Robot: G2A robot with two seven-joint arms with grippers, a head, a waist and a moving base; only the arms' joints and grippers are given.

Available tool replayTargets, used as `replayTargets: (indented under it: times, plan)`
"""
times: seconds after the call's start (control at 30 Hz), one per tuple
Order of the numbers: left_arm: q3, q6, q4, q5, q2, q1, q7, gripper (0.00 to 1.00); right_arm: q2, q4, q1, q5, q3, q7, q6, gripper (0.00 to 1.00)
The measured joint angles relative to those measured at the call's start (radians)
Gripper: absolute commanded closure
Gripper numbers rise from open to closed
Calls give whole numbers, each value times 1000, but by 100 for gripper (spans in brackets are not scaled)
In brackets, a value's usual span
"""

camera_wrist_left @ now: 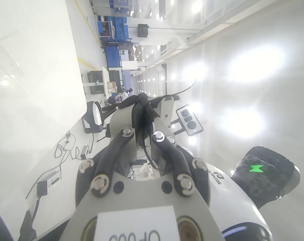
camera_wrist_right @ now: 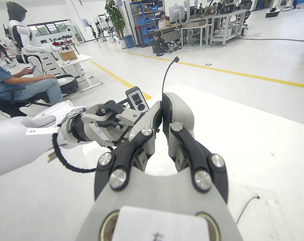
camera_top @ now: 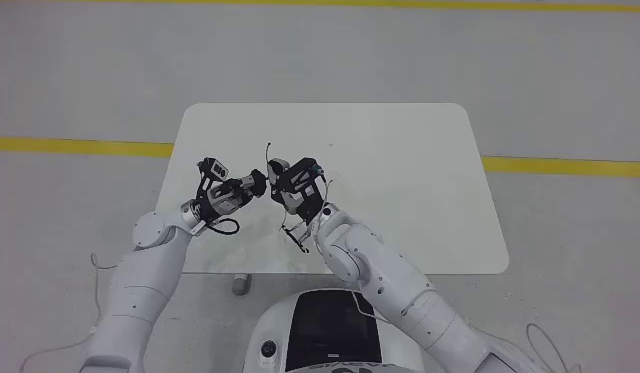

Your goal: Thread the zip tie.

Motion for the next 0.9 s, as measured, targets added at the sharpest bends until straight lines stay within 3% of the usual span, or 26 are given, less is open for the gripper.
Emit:
replayTargets:
  times: [0.9]
  plan:
    - [0,0,0,0,0,0,0,100,-15,12,-8,-14,20,3,-12,100]
